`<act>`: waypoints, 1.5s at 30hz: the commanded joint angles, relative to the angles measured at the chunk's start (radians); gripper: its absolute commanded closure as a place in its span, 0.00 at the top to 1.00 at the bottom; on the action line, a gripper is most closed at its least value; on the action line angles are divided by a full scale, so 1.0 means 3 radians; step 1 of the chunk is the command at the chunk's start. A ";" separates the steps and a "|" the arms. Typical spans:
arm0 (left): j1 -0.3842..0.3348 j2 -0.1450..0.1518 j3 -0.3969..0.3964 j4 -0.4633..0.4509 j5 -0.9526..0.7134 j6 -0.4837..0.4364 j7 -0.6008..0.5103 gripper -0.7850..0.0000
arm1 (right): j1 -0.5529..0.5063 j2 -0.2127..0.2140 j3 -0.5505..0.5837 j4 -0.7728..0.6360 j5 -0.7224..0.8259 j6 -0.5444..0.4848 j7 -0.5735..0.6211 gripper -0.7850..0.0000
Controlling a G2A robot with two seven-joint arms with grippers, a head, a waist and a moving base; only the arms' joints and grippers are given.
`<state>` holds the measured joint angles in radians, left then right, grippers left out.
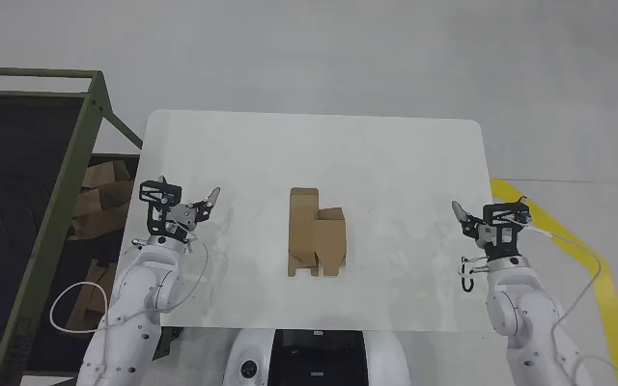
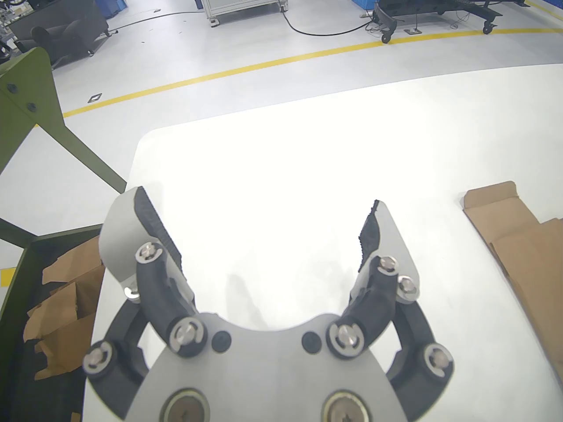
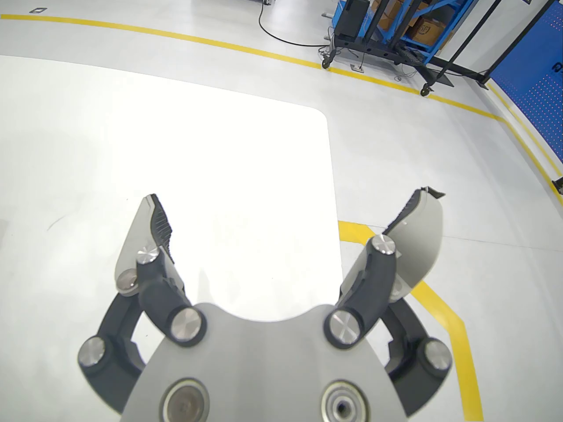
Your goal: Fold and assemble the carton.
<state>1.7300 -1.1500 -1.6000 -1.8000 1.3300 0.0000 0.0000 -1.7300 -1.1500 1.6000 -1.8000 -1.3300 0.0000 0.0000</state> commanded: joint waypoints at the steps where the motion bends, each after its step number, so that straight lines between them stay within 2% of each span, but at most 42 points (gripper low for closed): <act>1: 0.0000 0.0000 0.0000 0.0000 0.0000 0.0000 0.0000 1.00 | 0.0000 0.0000 0.0000 0.0000 0.0000 0.0000 0.0000 1.00; 12: 0.0008 -0.0002 0.0005 -0.0018 0.0004 0.0010 -0.0014 1.00 | 0.0005 -0.0001 0.0008 -0.0005 0.0007 0.0008 -0.0006 1.00; 16: 0.0092 -0.0007 -0.0030 -0.0124 -0.0145 -0.0105 0.0000 1.00 | -0.0073 0.0005 0.0112 -0.0127 0.0218 -0.0259 -0.0058 1.00; 20: 0.0207 -0.0016 -0.0095 -0.0220 -0.0489 -0.0302 0.0082 1.00 | -0.0118 0.0016 0.0174 -0.0299 0.0344 -0.0472 0.0221 1.00; 26: 0.0396 -0.0005 -0.0336 -0.0372 -0.1006 -0.0719 0.0053 1.00 | -0.0144 0.0018 0.0156 -0.0575 0.0688 -0.0754 0.0606 1.00; 29: 0.0445 0.0003 -0.0456 -0.0401 -0.1174 -0.0851 -0.0058 1.00 | -0.0140 0.0020 0.0117 -0.0677 0.0684 -0.0786 0.0769 1.00; 35: 0.0473 0.0018 -0.0563 -0.0423 -0.1285 -0.1085 -0.0219 1.00 | -0.0118 0.0016 0.0034 -0.0851 0.1008 -0.0853 0.1100 1.00; 37: 0.0480 0.0022 -0.0600 -0.0426 -0.1255 -0.1089 -0.0228 1.00 | -0.0106 0.0022 0.0038 -0.0939 0.0959 -0.0834 0.1263 1.00; 45: 0.0480 0.0022 -0.0600 -0.0426 -0.1255 -0.1089 -0.0228 1.00 | -0.0106 0.0022 0.0038 -0.0939 0.0959 -0.0834 0.1263 1.00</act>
<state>1.8741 -1.1435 -1.7798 -1.9280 0.9536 -0.3268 -0.0684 -1.7619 -1.1434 1.6115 -2.0817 -1.0423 -0.2501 0.3789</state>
